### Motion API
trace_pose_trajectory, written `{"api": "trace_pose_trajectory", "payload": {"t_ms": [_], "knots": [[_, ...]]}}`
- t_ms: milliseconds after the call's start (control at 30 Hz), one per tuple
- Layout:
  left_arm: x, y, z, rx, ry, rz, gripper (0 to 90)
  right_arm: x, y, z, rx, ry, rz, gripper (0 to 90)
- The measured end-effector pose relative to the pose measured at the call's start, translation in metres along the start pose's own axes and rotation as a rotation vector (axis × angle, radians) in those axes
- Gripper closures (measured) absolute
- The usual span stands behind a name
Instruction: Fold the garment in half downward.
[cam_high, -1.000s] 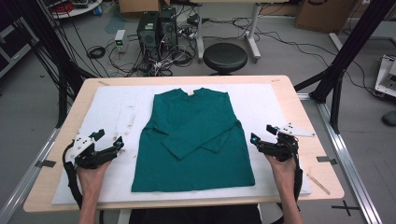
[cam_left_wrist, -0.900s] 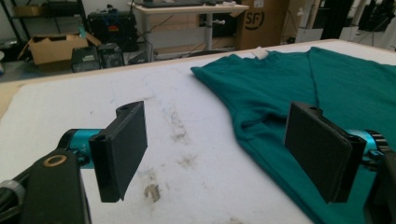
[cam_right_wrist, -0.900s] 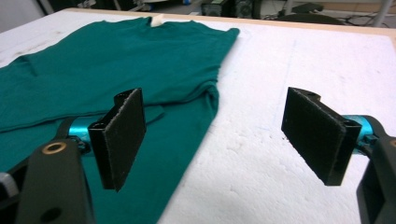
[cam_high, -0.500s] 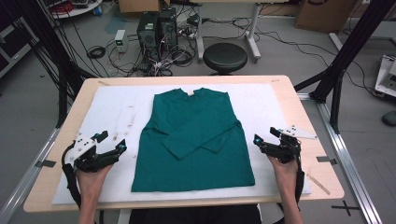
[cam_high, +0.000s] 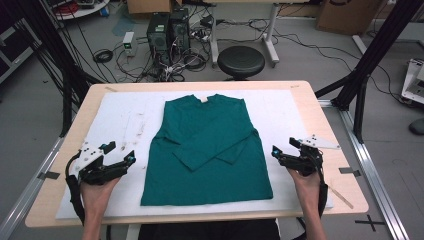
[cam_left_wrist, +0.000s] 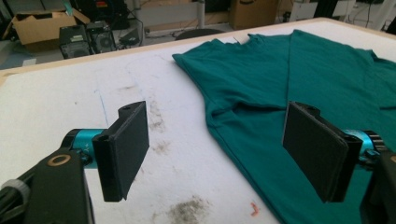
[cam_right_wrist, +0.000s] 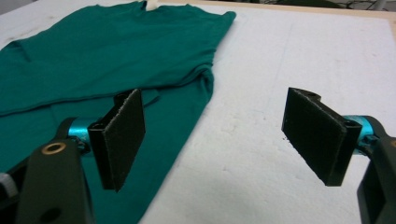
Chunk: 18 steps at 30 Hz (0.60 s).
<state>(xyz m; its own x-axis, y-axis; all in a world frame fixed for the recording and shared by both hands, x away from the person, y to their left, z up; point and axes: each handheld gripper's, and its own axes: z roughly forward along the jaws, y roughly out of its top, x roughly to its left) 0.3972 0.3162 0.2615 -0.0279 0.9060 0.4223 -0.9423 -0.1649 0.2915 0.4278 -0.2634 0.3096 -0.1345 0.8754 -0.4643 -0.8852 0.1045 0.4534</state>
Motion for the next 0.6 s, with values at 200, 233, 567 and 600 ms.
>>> {"api": "trace_pose_trajectory", "payload": {"t_ms": [200,233,567,600], "knots": [[-0.010,0.000,0.004,0.069,-0.013,0.019,27.8,0.009,-0.002,0.000,0.060,0.034,-0.021,25.5],[-0.012,-0.001,0.006,0.087,-0.014,0.019,29.4,0.011,-0.004,0.000,0.069,0.035,-0.025,25.8],[-0.030,-0.011,0.038,0.309,-0.042,0.032,41.5,0.026,-0.009,0.015,0.224,0.059,-0.063,45.3],[-0.032,-0.012,0.043,0.328,-0.042,0.025,42.3,0.027,-0.009,0.017,0.237,0.057,-0.066,45.6]]}}
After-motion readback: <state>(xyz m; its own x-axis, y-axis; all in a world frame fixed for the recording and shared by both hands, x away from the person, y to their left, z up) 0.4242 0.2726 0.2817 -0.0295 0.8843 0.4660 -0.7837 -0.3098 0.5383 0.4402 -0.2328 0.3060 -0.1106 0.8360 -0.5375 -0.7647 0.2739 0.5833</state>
